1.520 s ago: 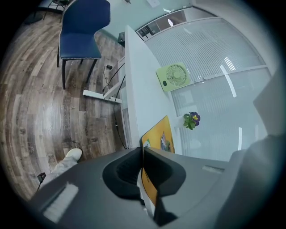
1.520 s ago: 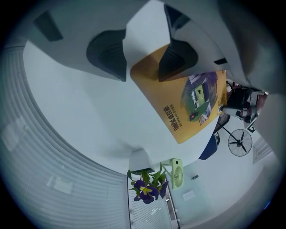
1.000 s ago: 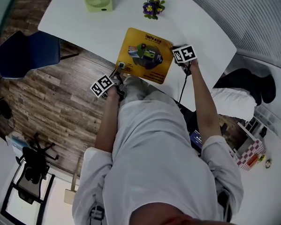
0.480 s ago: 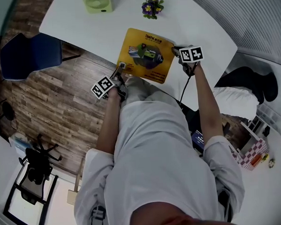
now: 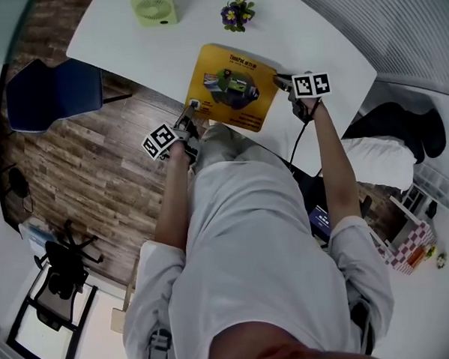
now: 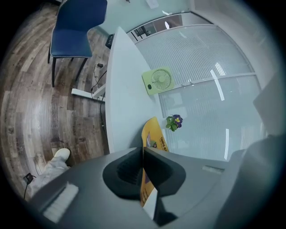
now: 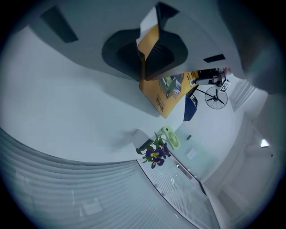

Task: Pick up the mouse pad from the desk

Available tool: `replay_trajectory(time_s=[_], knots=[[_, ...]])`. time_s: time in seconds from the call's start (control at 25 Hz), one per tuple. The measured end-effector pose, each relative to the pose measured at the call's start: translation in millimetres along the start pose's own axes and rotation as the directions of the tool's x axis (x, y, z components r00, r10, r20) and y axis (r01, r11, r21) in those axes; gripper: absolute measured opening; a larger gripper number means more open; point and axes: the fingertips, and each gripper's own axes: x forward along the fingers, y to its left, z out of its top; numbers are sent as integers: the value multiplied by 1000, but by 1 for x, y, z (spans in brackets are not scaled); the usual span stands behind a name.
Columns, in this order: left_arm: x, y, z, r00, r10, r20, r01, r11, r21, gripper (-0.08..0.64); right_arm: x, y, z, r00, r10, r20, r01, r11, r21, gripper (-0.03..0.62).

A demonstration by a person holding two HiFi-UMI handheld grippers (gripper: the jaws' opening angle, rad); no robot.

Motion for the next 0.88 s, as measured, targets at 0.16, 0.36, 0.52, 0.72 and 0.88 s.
replay_trajectory(time_s=[0.16, 0.36, 0.52, 0.72, 0.88], knots=[[-8, -15, 3, 999, -34, -3, 34, 999, -17, 2, -14, 3, 4, 998, 52, 32, -55, 995, 84, 30], [-16, -42, 4, 995, -91, -30, 90, 995, -35, 2, -39, 12, 15, 988, 137, 71, -146, 978, 149, 29], [-26, -67, 1, 990, -126, -68, 125, 992, -22, 2, -62, 22, 18, 982, 179, 67, -187, 969, 162, 29], [-37, -101, 2, 979, -169, -113, 170, 985, -1, 2, -96, 38, 31, 969, 230, 89, -241, 959, 150, 29], [-53, -129, 5, 969, -204, -136, 211, 977, 38, 2, -120, 58, 39, 956, 272, 110, -285, 948, 139, 29]])
